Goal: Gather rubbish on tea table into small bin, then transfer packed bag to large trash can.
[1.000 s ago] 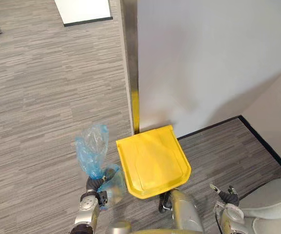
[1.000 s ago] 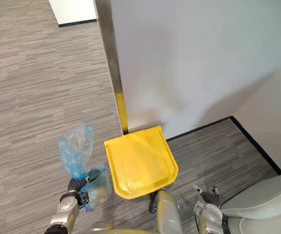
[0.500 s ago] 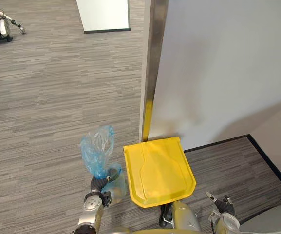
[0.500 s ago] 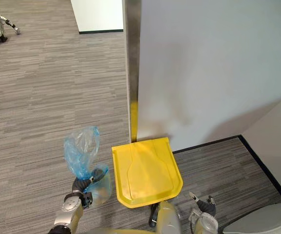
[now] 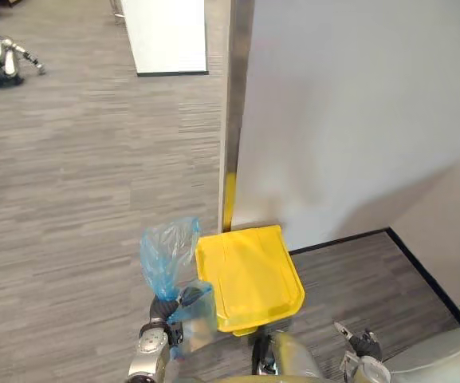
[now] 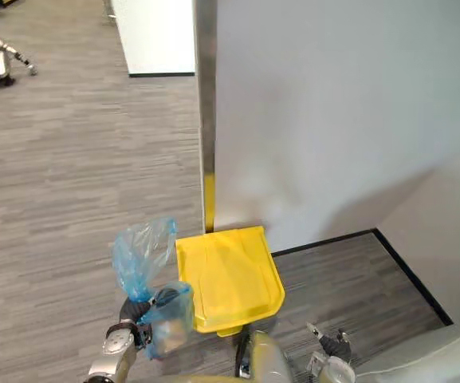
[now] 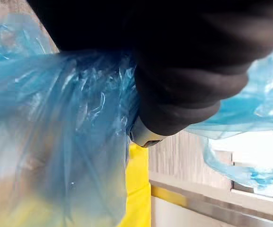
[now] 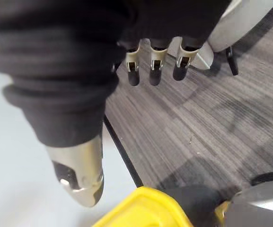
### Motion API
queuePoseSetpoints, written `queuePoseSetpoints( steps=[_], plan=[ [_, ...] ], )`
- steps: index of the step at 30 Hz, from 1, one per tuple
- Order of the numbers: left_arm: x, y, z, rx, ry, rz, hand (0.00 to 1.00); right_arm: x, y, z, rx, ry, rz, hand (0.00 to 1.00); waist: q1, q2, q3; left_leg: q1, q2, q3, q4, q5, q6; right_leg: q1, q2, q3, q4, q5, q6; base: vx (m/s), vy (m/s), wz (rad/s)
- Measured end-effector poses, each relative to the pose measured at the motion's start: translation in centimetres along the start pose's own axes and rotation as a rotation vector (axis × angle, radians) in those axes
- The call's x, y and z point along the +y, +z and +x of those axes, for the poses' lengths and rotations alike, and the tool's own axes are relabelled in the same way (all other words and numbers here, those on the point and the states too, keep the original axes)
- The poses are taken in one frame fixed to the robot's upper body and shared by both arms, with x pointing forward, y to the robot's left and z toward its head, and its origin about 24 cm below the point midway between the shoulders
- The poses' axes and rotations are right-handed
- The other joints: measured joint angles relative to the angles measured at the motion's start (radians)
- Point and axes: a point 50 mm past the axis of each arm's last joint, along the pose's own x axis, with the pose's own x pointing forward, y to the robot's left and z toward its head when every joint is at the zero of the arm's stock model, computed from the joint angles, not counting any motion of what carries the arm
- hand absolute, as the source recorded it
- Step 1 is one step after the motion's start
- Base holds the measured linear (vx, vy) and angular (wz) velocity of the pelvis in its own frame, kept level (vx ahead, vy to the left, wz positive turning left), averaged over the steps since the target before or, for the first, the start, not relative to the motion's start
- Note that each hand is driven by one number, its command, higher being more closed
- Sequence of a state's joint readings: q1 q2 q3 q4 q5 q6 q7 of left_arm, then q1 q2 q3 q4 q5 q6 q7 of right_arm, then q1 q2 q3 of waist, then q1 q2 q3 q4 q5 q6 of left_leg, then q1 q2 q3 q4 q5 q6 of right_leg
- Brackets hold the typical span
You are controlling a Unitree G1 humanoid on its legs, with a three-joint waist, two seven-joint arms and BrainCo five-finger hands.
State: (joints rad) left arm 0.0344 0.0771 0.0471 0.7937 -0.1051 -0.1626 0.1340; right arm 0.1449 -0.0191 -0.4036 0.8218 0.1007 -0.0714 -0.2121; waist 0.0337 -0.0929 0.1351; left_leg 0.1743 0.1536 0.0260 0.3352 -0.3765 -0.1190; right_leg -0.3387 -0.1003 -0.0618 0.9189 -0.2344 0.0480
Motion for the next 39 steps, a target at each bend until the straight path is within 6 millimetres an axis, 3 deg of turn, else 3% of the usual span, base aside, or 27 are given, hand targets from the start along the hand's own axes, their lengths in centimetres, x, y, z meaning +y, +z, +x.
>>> queuePoseSetpoints(
  steps=[2, 3, 4, 5, 6, 7, 10, 13, 14, 15, 17, 19, 20, 22, 23, 27, 28, 35, 39],
  plan=[
    [0.0, -0.7, -0.3, 0.019, 0.004, -0.01, 1.0, -0.3, -0.5, 0.0, 0.02, -0.007, -0.01, 0.0, 0.008, -0.014, -0.012, -0.034, -0.01, -0.016, 0.036, 0.003, -0.013, 0.048, -0.021, 0.018, 0.015, -0.071, 0.049, -0.09, -0.154, 0.3],
    [-0.1, -1.1, -0.5, 0.038, 0.018, -0.043, 1.0, -0.5, -0.3, 0.1, 0.016, -0.011, -0.016, 0.0, 0.016, 0.01, -0.03, -0.084, 0.007, -0.024, 0.051, 0.003, -0.018, 0.076, 0.028, 0.005, -0.115, -0.096, 0.048, -0.15, -0.117, -0.41],
    [-0.9, -1.1, -0.6, 0.043, 0.002, -0.064, 1.0, -0.3, 0.9, 0.6, -0.019, -0.006, -0.017, 0.0, 0.042, 0.071, -0.045, -0.127, 0.013, -0.026, -0.001, 0.016, 0.006, 0.115, 0.093, 0.042, -0.309, -0.086, -0.004, -0.16, -0.057, -0.72],
    [-1.0, -1.0, -0.6, 0.032, 0.005, -0.075, 1.0, 0.2, 1.6, 0.8, -0.036, 0.005, -0.015, 0.0, 0.055, 0.093, -0.042, -0.137, 0.013, -0.04, -0.022, 0.041, 0.032, 0.11, 0.113, 0.059, -0.338, -0.062, -0.015, -0.2, -0.075, -0.71],
    [-0.3, -0.2, -0.2, 0.0, 0.024, -0.076, 1.0, 1.1, 1.8, 0.9, -0.034, 0.029, -0.024, 0.0, 0.043, 0.053, -0.038, -0.164, -0.026, -0.036, -0.038, 0.106, -0.01, 0.11, 0.083, 0.084, -0.325, -0.11, -0.034, -0.16, -0.114, -0.02],
    [-0.4, -0.2, -0.1, 0.013, 0.016, -0.068, 1.0, 1.0, 1.8, 1.2, -0.021, 0.025, -0.04, 0.0, 0.026, 0.064, -0.03, -0.185, -0.015, -0.06, -0.038, 0.123, -0.014, 0.116, 0.1, 0.079, -0.356, -0.077, -0.047, -0.16, -0.101, 0.27],
    [-0.1, 0.0, 0.0, 0.004, 0.02, -0.06, 1.0, 0.1, 1.5, 1.2, -0.009, 0.0, -0.048, 0.0, 0.031, 0.08, -0.02, -0.247, -0.037, -0.077, -0.053, 0.173, 0.005, 0.13, 0.101, 0.04, -0.439, -0.009, -0.06, -0.18, -0.018, 0.31],
    [0.7, -0.2, 0.0, 0.009, 0.036, -0.058, 1.0, 0.1, 1.0, 1.2, 0.012, -0.001, -0.047, 0.0, 0.03, 0.067, -0.015, -0.287, -0.031, -0.075, -0.074, 0.244, -0.023, 0.131, 0.09, -0.001, -0.486, 0.023, -0.068, -0.15, -0.04, 0.57],
    [0.8, -0.3, -0.1, 0.012, 0.038, -0.05, 1.0, 0.3, 0.9, 1.1, 0.016, 0.0, -0.033, 0.0, 0.025, 0.061, -0.021, -0.29, -0.017, -0.054, -0.114, 0.278, -0.022, 0.136, 0.075, -0.044, -0.553, 0.072, -0.079, -0.14, 0.005, 0.74],
    [0.8, -0.2, -0.1, 0.01, 0.035, -0.049, 1.0, 0.4, 1.2, 1.2, 0.009, -0.004, -0.021, 0.0, 0.007, 0.061, -0.006, -0.327, 0.01, 0.029, 0.008, 0.239, 0.028, 0.145, 0.066, -0.082, -0.581, 0.099, -0.086, -0.14, 0.028, 0.77],
    [0.7, -0.4, -0.1, 0.015, 0.03, -0.046, 1.0, 0.3, 1.0, 1.1, 0.017, -0.012, -0.001, 0.0, -0.003, 0.059, -0.003, -0.319, 0.029, 0.092, 0.127, 0.183, 0.061, 0.156, 0.041, -0.133, -0.582, 0.108, -0.083, -0.18, 0.062, 0.88],
    [0.3, -0.5, -0.2, 0.017, 0.011, -0.031, 1.0, 0.1, 0.6, 1.1, 0.026, -0.018, 0.004, 0.0, -0.025, 0.062, -0.002, -0.25, 0.047, 0.15, 0.111, 0.162, 0.06, 0.179, 0.013, -0.177, -0.606, 0.128, -0.051, -0.24, 0.171, 0.87],
    [0.1, -0.5, -0.2, 0.017, 0.001, -0.026, 1.0, -0.1, 0.6, 1.1, 0.026, -0.023, 0.006, 0.0, -0.025, 0.075, -0.004, -0.22, 0.038, 0.161, 0.028, 0.151, 0.038, 0.179, 0.014, -0.178, -0.621, 0.14, -0.035, -0.24, 0.246, 0.46],
    [0.7, -0.8, -0.3, 0.028, 0.013, -0.008, 1.0, 0.5, 0.1, 0.9, 0.053, -0.008, 0.013, 0.0, -0.025, 0.076, -0.009, -0.196, 0.005, 0.174, -0.095, 0.173, 0.032, 0.18, 0.0, -0.16, -0.671, 0.168, -0.001, -0.17, 0.205, 0.17],
    [0.9, -1.0, -0.4, 0.032, 0.013, 0.004, 1.0, 0.5, -0.4, 0.7, 0.067, -0.006, 0.016, 0.0, -0.028, 0.062, -0.019, -0.189, -0.029, 0.169, -0.137, 0.198, 0.038, 0.193, -0.008, -0.142, -0.72, 0.204, 0.01, -0.1, 0.136, 0.21],
    [1.9, -2.0, -0.6, 0.074, 0.028, 0.038, 1.0, -0.7, -1.5, 0.6, 0.103, -0.033, -0.004, 0.0, -0.046, 0.073, -0.023, -0.16, -0.073, 0.168, -0.173, 0.206, 0.055, 0.254, -0.021, -0.101, -0.83, 0.274, 0.024, -0.06, 0.157, 0.06],
    [2.1, -2.4, -0.7, 0.091, 0.033, 0.042, 1.0, -0.6, -1.6, 0.6, 0.106, -0.032, -0.006, 0.0, -0.05, 0.064, -0.032, -0.156, -0.081, 0.169, -0.183, 0.208, 0.055, 0.261, -0.023, -0.095, -0.851, 0.288, 0.024, 0.02, 0.093, -0.08],
    [2.8, -3.0, -0.8, 0.122, 0.047, 0.062, 1.0, -1.0, -1.5, 0.7, 0.106, -0.04, -0.014, 0.0, -0.05, 0.084, -0.029, -0.105, -0.084, 0.191, -0.218, 0.215, 0.066, 0.301, -0.005, -0.074, -0.897, 0.301, 0.035, 0.11, 0.034, -0.11],
    [2.8, -2.6, -0.6, 0.111, 0.046, 0.07, 1.0, -1.3, -0.2, 1.2, 0.07, -0.045, -0.023, 0.0, -0.051, 0.086, -0.032, -0.08, -0.086, 0.183, -0.224, 0.214, 0.068, 0.326, -0.003, -0.072, -0.923, 0.301, 0.034, 0.12, 0.003, -0.02]
  ],
)
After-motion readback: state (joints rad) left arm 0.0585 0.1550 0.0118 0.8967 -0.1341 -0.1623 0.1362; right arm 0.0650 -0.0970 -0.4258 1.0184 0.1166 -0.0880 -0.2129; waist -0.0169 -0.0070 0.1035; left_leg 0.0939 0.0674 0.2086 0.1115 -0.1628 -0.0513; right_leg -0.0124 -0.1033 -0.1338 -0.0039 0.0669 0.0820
